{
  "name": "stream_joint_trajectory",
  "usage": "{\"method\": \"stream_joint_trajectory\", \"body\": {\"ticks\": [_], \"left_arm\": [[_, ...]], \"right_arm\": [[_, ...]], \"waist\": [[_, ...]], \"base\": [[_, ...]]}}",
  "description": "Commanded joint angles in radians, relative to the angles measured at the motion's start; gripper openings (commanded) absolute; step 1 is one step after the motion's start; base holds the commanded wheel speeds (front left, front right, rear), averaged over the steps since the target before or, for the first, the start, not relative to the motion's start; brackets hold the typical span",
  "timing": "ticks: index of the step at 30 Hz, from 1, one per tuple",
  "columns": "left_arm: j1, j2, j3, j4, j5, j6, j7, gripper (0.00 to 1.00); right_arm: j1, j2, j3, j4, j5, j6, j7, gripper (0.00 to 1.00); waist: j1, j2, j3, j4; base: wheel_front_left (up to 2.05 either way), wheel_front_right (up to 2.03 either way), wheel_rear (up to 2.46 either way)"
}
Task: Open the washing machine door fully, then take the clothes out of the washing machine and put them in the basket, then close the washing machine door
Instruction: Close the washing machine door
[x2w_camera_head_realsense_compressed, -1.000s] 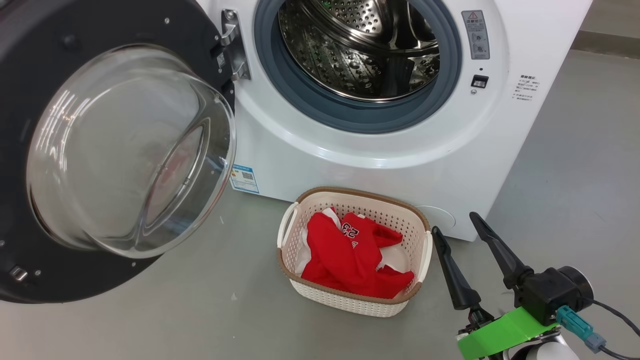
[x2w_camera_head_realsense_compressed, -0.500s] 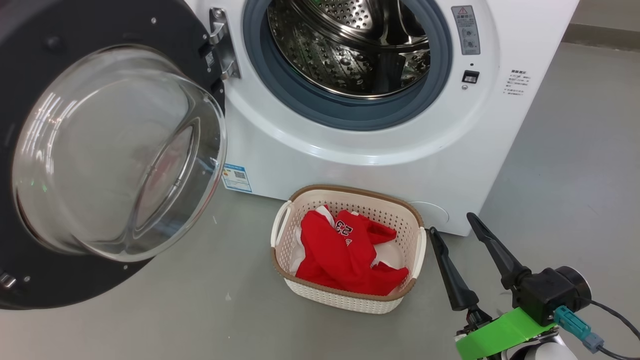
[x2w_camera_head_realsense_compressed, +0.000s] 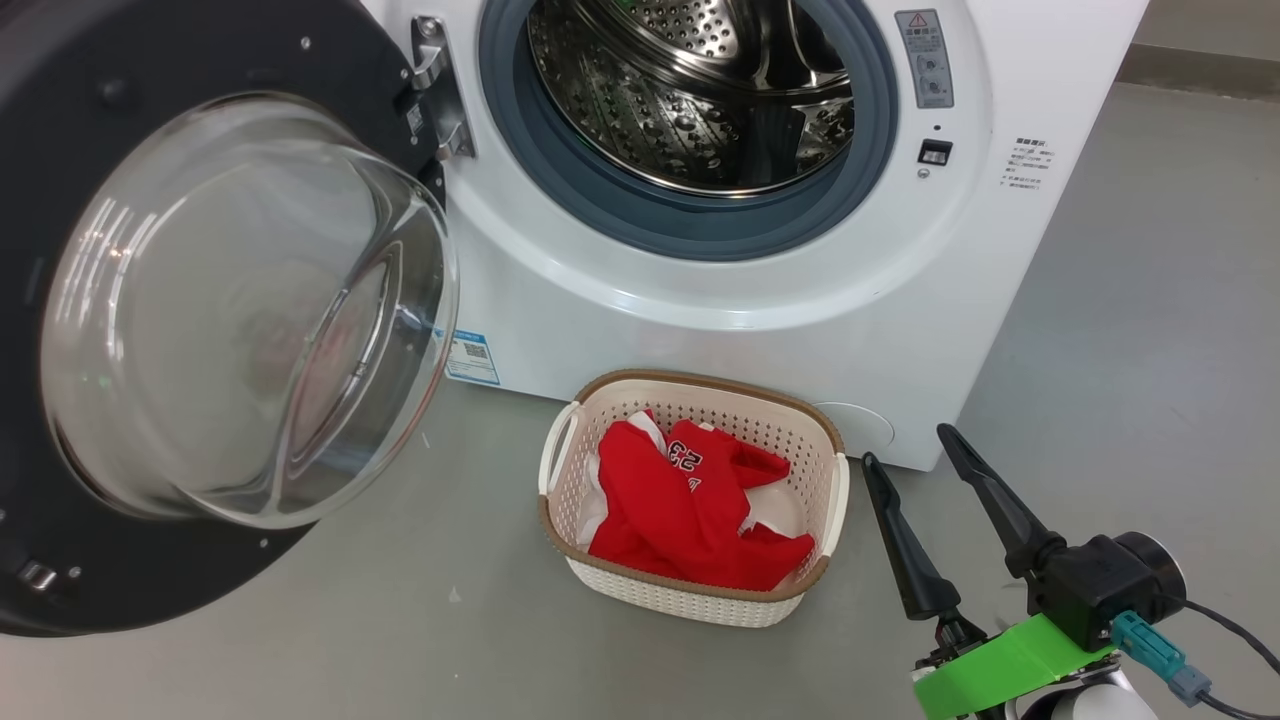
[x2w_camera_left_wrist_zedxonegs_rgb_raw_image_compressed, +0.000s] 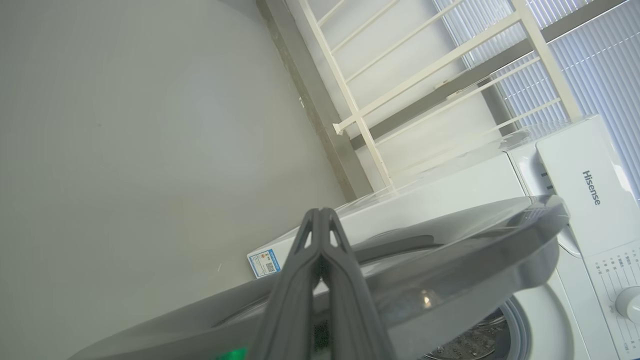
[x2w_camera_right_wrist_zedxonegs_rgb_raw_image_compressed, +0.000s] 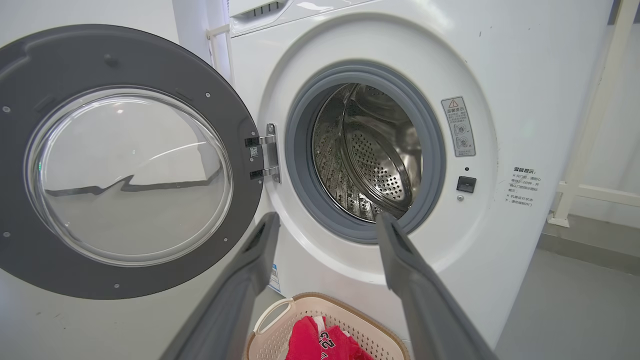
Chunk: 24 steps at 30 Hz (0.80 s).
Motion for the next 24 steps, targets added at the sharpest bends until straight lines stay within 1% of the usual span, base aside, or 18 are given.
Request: {"method": "stream_joint_trajectory", "body": {"ticks": [1, 9, 16, 24], "left_arm": [[0.014, 0.028, -0.004, -0.034, -0.018, -0.017, 0.033, 0.00], [0.049, -0.020, 0.017, -0.130, -0.086, -0.042, 0.102, 0.00], [0.117, -0.059, 0.023, -0.209, -0.109, -0.039, 0.133, 0.00], [0.177, -0.126, 0.058, -0.323, -0.183, -0.034, 0.176, 0.00]], "right_arm": [[-0.004, 0.000, 0.016, -0.029, -0.003, 0.005, -0.005, 1.00], [-0.009, 0.000, 0.020, -0.029, 0.009, 0.005, -0.010, 1.00], [-0.013, 0.000, 0.024, -0.024, 0.014, 0.005, -0.014, 1.00], [-0.014, 0.000, 0.027, -0.018, 0.019, 0.005, -0.017, 1.00]], "waist": [[0.0000, 0.0000, 0.000, 0.002], [0.0000, 0.0000, 0.004, 0.010], [0.0000, 0.0000, 0.000, 0.011], [0.0000, 0.0000, -0.005, 0.011]], "base": [[0.00, 0.00, 0.00], [0.00, 0.00, 0.00], [0.00, 0.00, 0.00], [0.00, 0.00, 0.00]]}}
